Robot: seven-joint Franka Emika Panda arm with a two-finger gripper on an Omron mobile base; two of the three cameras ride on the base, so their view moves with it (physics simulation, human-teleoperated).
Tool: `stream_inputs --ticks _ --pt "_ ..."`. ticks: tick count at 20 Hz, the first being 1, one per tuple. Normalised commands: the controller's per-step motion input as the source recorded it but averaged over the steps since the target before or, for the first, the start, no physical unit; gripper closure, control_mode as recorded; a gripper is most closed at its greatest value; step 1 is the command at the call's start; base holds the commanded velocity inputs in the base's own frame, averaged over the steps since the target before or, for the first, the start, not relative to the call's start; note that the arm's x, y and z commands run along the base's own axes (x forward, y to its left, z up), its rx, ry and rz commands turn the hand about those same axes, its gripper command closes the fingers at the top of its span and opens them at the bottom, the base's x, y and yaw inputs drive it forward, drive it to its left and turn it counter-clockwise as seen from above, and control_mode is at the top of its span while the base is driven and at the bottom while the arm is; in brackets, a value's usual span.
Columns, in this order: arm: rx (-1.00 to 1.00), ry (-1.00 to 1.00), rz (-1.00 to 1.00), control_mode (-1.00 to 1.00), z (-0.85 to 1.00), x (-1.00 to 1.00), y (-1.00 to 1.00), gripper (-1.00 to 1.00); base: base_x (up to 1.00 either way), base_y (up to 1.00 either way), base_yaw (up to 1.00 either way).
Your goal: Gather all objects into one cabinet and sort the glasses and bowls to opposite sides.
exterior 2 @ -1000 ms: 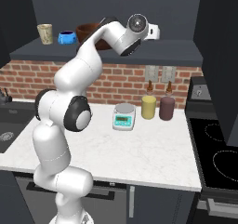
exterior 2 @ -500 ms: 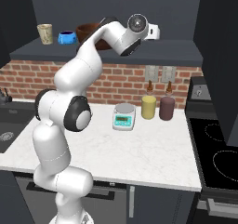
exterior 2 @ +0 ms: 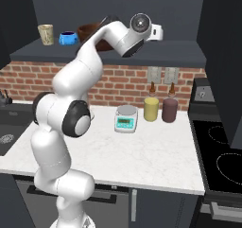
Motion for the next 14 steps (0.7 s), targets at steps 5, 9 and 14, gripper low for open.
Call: stream_inputs --ticks 5,9,14 --pt "-0.01 -0.06 -0.01 -1.00 0.06 -0.67 0.00 1.00 0.00 0.00 0.00" --pt "-0.02 -0.02 -0.02 -1.00 0.13 -0.68 0.00 1.00 0.00 0.00 0.00" --pt "-0.03 -0.01 -0.04 -1.00 0.18 -0.64 0.00 1.00 0.00 0.00 0.00"
